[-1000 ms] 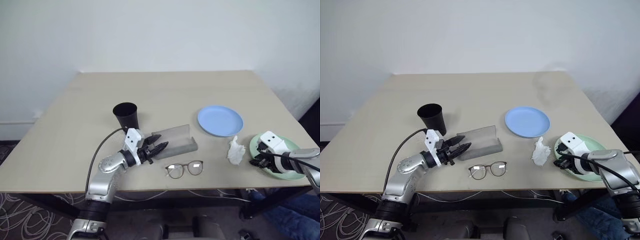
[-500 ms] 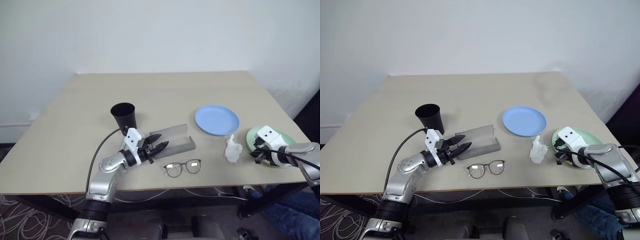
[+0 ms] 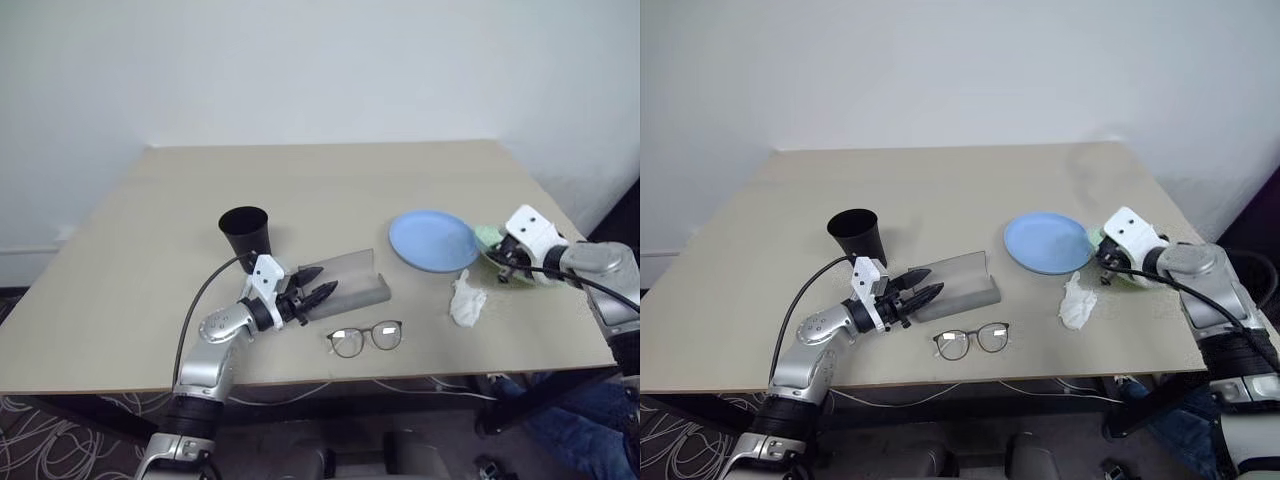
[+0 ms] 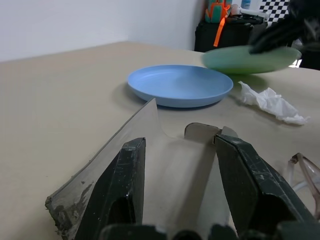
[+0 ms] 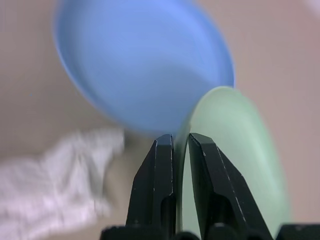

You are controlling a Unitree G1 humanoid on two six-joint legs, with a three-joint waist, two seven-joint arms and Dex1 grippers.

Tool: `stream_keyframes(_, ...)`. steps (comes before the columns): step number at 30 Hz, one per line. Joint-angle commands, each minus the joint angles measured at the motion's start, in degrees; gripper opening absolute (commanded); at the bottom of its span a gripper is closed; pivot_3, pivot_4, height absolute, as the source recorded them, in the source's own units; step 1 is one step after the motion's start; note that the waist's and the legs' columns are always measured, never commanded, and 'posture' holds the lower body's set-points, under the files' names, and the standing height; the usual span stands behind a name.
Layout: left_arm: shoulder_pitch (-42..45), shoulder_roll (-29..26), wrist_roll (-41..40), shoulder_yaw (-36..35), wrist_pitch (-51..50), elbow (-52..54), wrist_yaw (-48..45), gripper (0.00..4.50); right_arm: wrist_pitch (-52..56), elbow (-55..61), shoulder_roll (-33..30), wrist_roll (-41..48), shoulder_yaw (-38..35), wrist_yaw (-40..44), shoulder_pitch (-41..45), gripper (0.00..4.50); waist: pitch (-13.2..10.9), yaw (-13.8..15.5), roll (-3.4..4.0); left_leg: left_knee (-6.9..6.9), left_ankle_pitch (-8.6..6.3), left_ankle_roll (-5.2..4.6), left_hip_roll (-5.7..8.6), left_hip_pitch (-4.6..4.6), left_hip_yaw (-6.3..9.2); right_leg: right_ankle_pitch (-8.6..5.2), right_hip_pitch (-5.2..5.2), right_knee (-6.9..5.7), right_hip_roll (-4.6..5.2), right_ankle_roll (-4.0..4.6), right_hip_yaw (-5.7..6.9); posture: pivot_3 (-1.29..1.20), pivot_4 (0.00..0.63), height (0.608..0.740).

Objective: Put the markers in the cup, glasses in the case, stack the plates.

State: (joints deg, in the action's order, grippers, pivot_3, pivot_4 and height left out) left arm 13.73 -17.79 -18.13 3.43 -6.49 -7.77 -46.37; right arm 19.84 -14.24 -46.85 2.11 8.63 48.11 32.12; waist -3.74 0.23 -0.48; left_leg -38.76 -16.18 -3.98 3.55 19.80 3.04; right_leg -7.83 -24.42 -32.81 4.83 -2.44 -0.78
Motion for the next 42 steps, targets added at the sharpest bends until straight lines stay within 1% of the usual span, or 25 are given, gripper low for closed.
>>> stream_keyframes(1, 2.3, 0.0, 0.3, -0.3, 1.4, 0.4, -0.3, 2.23, -8.5, -3.3, 1.8, -1.9, 2.4, 4.2, 4.9, 0.49, 0.0, 0.0, 0.0, 0.0, -0.03, -0.02, 0.0, 0.0, 0.0, 0.03, 0.0, 0.0, 0.0, 0.04, 0.0, 0.0, 0.0, 0.74)
stream_keyframes(8, 2.1, -0.1, 0.2, -0.7, 1.5, 1.0, 0.0, 2.23, -16.5, -12.4, 5.9, -4.8, 4.7, 6.9, 11.2, 0.49, 0.0, 0.0, 0.01, 0.0, -0.15, -0.01, 0.02, -0.04, -0.03, 0.24, -0.02, 0.01, 0.0, 0.33, -0.02, 0.0, 0.0, 0.74)
stream_keyframes(11, 1.1, -0.2, 0.3, -0.6, 1.5, 1.8, 0.2, 2.23, -20.7, -16.8, 7.7, -6.6, 5.8, 6.7, 13.2, 0.49, 0.0, 0.0, 0.02, 0.01, -0.2, 0.01, 0.02, -0.08, -0.04, 0.29, -0.01, 0.01, 0.0, 0.41, -0.02, 0.0, 0.0, 0.74)
stream_keyframes(15, 0.8, -0.4, 0.2, -0.9, 1.1, 2.6, 0.7, 2.23, -20.9, -19.2, 8.7, -6.8, 4.6, 6.4, 14.6, 0.49, 0.0, 0.0, 0.03, 0.03, -0.23, 0.03, 0.01, -0.12, -0.06, 0.33, -0.03, -0.03, 0.0, 0.46, -0.02, 0.0, 0.0, 0.74)
stream_keyframes(17, 0.7, -0.5, 0.2, -1.0, 1.1, 2.7, 0.7, 2.23, -18.9, -18.8, 8.8, -6.0, 3.4, 6.2, 14.5, 0.49, 0.0, 0.0, 0.04, 0.03, -0.23, 0.04, 0.0, -0.12, -0.05, 0.35, -0.04, -0.03, -0.01, 0.5, -0.02, 0.0, 0.0, 0.74)
stream_keyframes(20, 0.6, -0.6, 0.1, -1.1, 1.1, 2.8, 0.8, 2.23, -13.1, -15.9, 8.1, -3.8, 1.5, 7.6, 12.9, 0.49, 0.0, 0.0, 0.04, 0.02, -0.23, 0.04, 0.0, -0.12, -0.06, 0.36, -0.03, -0.04, -0.01, 0.51, -0.02, 0.0, 0.0, 0.74)
stream_keyframes(23, 0.6, -0.5, 0.2, -0.8, 1.1, 2.7, 0.9, 2.23, -5.3, -11.2, 7.8, -1.8, -0.6, 7.7, 10.4, 1.07, 0.0, 0.0, 0.05, 0.02, -0.24, 0.04, 0.0, -0.12, -0.05, 0.36, -0.03, -0.04, 0.0, 0.51, -0.02, 0.0, 0.0, 0.74)
stream_keyframes(27, 1.2, -0.4, 0.2, -0.6, 1.0, 2.2, 0.7, 2.23, 6.5, -7.8, 9.0, -1.7, -3.4, 2.3, 9.7, 2.37, 0.0, 0.0, 0.09, 0.02, -0.25, 0.06, 0.0, -0.12, -0.05, 0.36, -0.05, -0.09, 0.0, 0.51, -0.02, 0.0, 0.0, 0.74)
stream_keyframes(30, 1.8, -0.4, 0.2, -0.4, 1.0, 1.6, 0.3, 2.23, 11.9, -6.7, 9.9, -1.4, -4.3, -0.1, 9.5, 2.37, 0.1, 0.0, 0.1, 0.01, -0.25, 0.06, -0.02, -0.15, -0.1, 0.38, -0.05, -0.1, 0.0, 0.53, -0.02, 0.0, 0.0, 0.74)
stream_keyframes(33, 2.4, -0.3, 0.3, -0.3, 1.1, 1.1, 0.0, 2.23, 14.8, -6.8, 11.2, -2.5, -3.7, -3.1, 9.1, 2.37, 0.1, 0.0, 0.11, 0.01, -0.25, 0.06, -0.06, -0.18, -0.18, 0.37, -0.04, -0.11, -0.01, 0.53, -0.02, 0.0, 0.0, 0.74)
stream_keyframes(39, 2.5, -0.3, 0.3, -0.3, 1.1, 0.9, -0.2, 2.23, 18.9, -6.1, 13.5, -1.7, -3.5, -5.0, 9.1, 2.37, 0.1, 0.0, 0.11, 0.0, -0.24, 0.04, -0.08, -0.19, -0.38, 0.39, -0.06, -0.1, -0.01, 0.51, -0.09, 0.0, 0.0, 0.74)
stream_keyframes(42, 2.2, -0.3, 0.3, -0.3, 1.1, 1.2, -0.1, 2.23, 18.9, -7.0, 14.3, -2.8, -2.8, -6.8, 9.3, 2.37, 0.1, 0.0, 0.12, -0.01, -0.25, 0.02, -0.08, -0.19, -0.41, 0.4, -0.07, -0.1, -0.01, 0.5, -0.11, 0.0, 0.0, 0.74)
